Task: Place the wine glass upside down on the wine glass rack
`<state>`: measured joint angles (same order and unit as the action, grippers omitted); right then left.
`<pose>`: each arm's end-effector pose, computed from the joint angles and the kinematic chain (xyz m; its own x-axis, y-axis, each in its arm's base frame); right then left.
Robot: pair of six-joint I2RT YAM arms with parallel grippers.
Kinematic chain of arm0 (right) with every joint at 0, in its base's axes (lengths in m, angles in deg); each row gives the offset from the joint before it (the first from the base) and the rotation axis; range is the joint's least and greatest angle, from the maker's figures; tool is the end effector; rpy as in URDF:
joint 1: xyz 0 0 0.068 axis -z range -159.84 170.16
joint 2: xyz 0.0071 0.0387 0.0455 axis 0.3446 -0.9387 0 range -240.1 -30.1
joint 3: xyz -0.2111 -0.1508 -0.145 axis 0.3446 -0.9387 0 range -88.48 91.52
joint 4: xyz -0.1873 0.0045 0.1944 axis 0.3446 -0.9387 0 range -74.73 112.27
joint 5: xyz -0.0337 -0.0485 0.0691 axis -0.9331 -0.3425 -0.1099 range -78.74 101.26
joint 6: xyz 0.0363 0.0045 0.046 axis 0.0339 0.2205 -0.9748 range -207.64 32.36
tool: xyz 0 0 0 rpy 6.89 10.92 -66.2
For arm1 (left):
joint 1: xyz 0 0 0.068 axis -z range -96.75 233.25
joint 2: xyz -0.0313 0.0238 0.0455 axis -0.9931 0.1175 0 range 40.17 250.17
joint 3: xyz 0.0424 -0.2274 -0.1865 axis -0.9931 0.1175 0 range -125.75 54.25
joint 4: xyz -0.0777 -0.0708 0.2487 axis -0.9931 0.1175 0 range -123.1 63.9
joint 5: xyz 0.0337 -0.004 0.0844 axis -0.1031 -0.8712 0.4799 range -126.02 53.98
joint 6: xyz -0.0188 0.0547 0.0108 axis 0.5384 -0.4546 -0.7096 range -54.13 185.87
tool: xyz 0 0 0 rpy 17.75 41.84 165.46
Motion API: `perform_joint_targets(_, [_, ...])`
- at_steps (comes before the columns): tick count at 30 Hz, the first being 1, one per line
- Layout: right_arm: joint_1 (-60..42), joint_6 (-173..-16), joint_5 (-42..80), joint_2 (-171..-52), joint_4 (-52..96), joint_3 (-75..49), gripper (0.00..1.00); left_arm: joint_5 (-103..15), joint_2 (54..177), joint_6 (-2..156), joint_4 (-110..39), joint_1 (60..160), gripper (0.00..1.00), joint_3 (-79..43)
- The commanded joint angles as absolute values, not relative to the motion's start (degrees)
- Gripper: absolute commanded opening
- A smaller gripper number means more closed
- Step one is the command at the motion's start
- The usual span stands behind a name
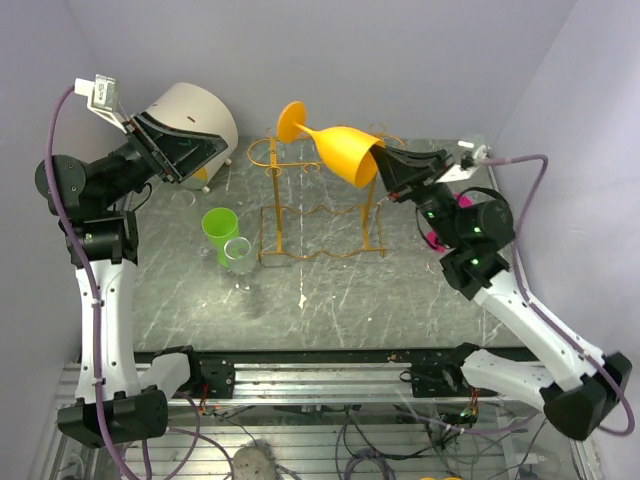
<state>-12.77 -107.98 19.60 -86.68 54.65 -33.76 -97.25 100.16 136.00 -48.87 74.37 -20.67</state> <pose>0.1786 0.1230 0.4656 0.1763 0.5239 -0.8333 -0.7508 0.6191 0.2304 0.1903 -0.0081 0.5355 -0.4590 -0.5298 -0.7132 0.7023 0.2753 -0.6565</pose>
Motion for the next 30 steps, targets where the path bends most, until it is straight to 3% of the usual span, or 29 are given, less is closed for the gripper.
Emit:
perform_joint_targets(1, [-23.4, -92.5, 8.1, -93.3, 67.0, -27.8, 0.00, -93.1, 101.2, 158.7, -48.1, 75.2, 0.92, -20.3])
perform_joint_targets(4, [-32.5, -79.9, 2.6, -99.5, 76.5, -26.0, 0.00, -92.3, 103.2, 155.8, -43.3, 75.2, 0.89, -22.2])
perform_joint_targets(15, [-35.0, -70.0, 2.2, -114.3, 99.0, -24.6, 0.00, -90.8, 107.3, 153.6, -41.1, 74.9, 0.87, -24.7])
perform_joint_targets(23, [-38.5, -62.9, 0.4, -120.7, 109.3, -22.6, 0.00, -89.3, 109.3, 152.1, -38.9, 74.6, 0.85, -24.9])
perform_joint_targets(30, [-40.5, -63.3, 2.5, -125.0, 107.5, -18.3, 0.00, -90.4, 110.1, 155.3, -44.2, 74.3, 0.83, -24.7])
